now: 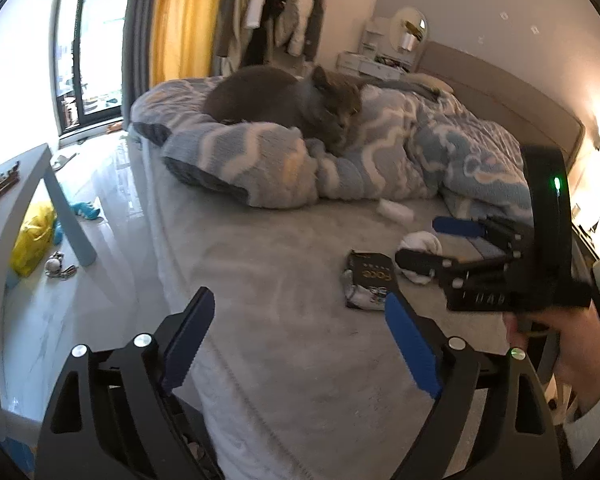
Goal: Collect trash
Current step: 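Move both open tools back over the bed toward the tissue pack and sock, then close the left tool on the black Face tissue pack while the right tool grasps the clear bubble wrap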
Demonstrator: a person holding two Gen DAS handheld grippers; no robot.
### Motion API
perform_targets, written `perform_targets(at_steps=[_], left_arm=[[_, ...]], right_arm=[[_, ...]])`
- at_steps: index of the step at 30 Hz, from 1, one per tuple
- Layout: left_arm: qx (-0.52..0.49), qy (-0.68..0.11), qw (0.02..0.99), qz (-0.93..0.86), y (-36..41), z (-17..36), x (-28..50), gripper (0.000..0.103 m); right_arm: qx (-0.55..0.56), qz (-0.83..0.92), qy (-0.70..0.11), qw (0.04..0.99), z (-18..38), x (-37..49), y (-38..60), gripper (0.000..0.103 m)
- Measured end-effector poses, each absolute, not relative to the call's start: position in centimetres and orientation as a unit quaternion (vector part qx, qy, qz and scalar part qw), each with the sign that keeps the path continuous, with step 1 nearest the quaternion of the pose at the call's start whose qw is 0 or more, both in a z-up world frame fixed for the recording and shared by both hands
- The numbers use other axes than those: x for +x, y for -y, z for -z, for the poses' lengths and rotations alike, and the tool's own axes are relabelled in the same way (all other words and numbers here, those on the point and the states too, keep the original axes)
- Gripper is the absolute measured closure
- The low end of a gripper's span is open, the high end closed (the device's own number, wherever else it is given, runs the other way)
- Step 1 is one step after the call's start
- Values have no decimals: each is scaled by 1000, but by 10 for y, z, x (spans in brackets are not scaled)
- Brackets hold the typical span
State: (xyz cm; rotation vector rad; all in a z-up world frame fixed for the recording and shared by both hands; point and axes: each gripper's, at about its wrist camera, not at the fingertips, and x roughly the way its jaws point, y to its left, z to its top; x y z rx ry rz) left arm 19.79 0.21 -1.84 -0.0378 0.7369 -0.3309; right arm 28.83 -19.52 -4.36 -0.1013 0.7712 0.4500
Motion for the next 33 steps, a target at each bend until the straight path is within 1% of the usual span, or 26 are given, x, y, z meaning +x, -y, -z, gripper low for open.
perform_targets(at_steps=[10,13,17,23,33], left_arm=[[3,-391,897,205,39,43,219,10],[3,-403,890,215,51,53,225,9],[17,-421,881,215,65,68,233,9],[28,-433,875,216,84,79,250,8],[47,-460,864,201,103,102,279,9]], right_arm=[[-20,-178,-388,904,44,327,242,16],[-25,-170,-387,906,47,332,253,14],[-40,-168,-398,901,55,343,265,14],[-35,-168,-394,903,55,363,283,14],[-92,-193,-403,890,74,384,288,14]])
